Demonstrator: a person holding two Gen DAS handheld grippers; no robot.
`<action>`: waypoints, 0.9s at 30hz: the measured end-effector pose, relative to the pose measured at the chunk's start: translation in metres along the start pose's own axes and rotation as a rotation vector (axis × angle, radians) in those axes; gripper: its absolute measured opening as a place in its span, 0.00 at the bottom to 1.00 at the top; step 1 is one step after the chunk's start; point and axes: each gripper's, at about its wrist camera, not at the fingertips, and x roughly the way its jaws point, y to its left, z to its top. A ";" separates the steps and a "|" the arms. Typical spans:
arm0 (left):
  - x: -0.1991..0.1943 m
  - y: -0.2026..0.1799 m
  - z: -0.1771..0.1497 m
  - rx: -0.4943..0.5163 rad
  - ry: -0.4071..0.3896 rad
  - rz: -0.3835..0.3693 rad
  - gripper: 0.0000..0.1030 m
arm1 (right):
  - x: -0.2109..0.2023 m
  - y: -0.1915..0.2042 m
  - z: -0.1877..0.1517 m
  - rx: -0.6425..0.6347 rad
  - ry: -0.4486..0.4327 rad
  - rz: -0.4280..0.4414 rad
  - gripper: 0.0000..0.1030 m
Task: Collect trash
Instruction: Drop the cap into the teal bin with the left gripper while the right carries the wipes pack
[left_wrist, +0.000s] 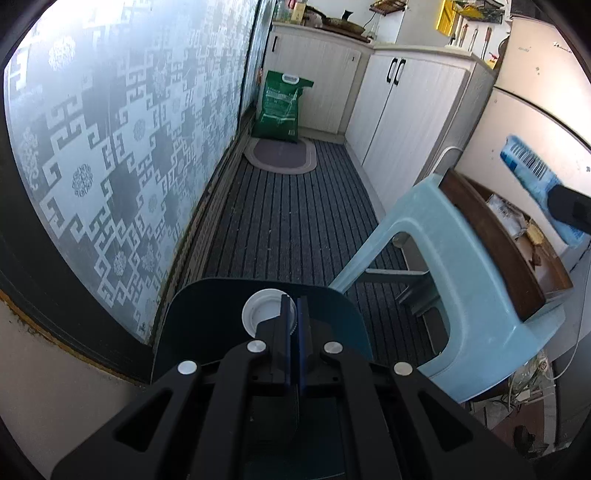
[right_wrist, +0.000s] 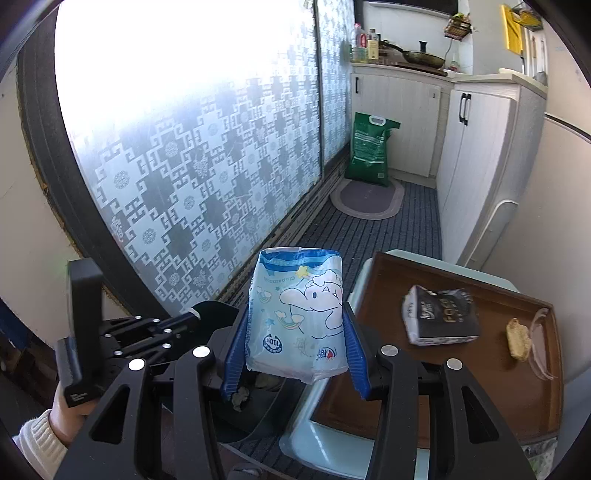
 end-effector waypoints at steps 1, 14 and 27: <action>0.005 0.001 -0.002 0.001 0.027 -0.001 0.04 | 0.002 0.004 0.000 -0.008 0.005 0.003 0.47; 0.057 0.009 -0.035 0.039 0.316 0.029 0.07 | 0.031 0.026 -0.007 -0.045 0.091 0.031 0.47; 0.030 0.020 -0.025 0.022 0.189 0.058 0.14 | 0.072 0.049 -0.024 -0.093 0.225 0.063 0.47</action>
